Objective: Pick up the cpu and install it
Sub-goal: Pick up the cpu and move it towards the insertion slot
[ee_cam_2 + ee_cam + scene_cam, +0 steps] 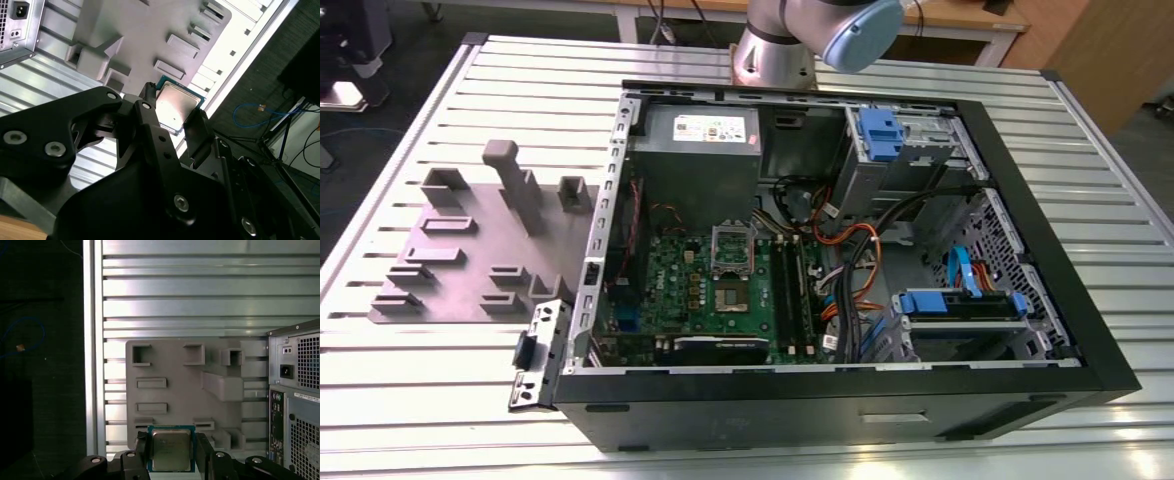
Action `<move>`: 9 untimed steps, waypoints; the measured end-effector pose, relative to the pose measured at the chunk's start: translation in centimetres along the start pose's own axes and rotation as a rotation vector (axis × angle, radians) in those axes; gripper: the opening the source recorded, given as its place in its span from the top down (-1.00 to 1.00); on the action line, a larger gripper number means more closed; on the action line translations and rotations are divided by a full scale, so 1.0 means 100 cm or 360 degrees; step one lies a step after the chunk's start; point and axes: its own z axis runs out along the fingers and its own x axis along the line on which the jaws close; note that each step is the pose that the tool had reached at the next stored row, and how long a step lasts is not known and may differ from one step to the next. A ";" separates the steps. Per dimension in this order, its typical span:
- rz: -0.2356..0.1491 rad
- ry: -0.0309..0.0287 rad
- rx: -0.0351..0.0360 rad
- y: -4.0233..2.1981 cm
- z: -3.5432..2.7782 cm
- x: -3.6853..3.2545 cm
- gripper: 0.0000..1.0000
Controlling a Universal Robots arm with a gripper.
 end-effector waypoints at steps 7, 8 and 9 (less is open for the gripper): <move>0.0000 0.00000 0.0000 0.0001 0.0001 -0.0039 0.06; 0.0000 0.00001 0.0000 0.0001 0.0001 -0.0049 0.06; 0.0000 -0.00001 0.0000 0.0002 0.0001 -0.0060 0.06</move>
